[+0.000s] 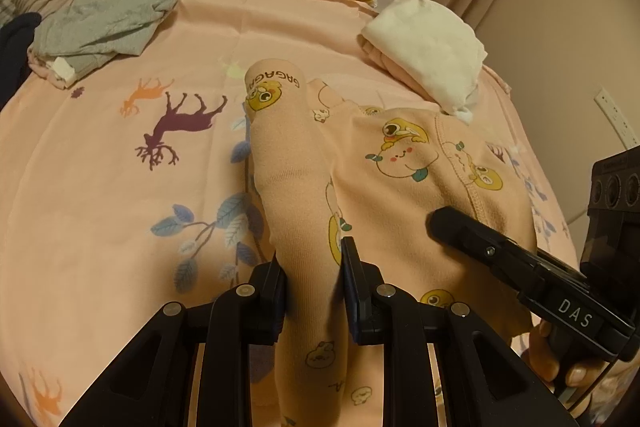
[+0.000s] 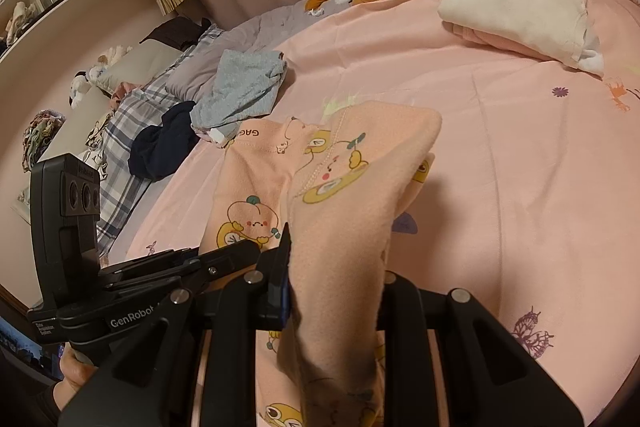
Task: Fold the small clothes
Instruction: 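Hold the shirt with the left gripper while the right gripper keeps its end raised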
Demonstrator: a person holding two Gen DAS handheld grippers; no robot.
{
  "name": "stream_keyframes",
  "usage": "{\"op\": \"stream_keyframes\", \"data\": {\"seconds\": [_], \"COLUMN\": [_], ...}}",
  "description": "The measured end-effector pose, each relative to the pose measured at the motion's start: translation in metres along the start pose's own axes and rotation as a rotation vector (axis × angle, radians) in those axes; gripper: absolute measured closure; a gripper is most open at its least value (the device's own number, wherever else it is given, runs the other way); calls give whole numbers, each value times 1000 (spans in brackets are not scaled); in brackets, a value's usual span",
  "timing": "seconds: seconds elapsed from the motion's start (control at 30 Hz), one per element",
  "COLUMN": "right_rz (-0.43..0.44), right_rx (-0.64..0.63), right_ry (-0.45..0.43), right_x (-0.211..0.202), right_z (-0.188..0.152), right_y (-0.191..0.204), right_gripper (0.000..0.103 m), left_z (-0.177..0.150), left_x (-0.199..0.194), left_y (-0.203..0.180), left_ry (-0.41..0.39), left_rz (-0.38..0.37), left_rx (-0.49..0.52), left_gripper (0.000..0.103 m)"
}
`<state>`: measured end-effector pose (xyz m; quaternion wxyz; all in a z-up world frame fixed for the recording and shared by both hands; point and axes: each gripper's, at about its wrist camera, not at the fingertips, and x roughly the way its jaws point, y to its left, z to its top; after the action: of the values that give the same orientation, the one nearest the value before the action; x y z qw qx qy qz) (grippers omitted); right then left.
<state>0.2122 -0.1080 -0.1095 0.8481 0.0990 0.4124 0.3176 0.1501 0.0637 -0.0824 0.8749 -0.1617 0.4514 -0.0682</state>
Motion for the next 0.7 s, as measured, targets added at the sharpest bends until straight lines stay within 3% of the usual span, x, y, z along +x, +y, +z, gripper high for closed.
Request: {"op": "stream_keyframes", "data": {"seconds": [0.7], "right_rz": [-6], "right_rx": [18], "right_ry": [52], "right_x": [27], "right_z": [-1], "right_y": [-5], "right_gripper": [81], "left_z": [-1], "left_x": [23], "left_y": [13], "left_ry": [47], "left_rz": [16], "left_rx": [-25], "left_gripper": [81]}}
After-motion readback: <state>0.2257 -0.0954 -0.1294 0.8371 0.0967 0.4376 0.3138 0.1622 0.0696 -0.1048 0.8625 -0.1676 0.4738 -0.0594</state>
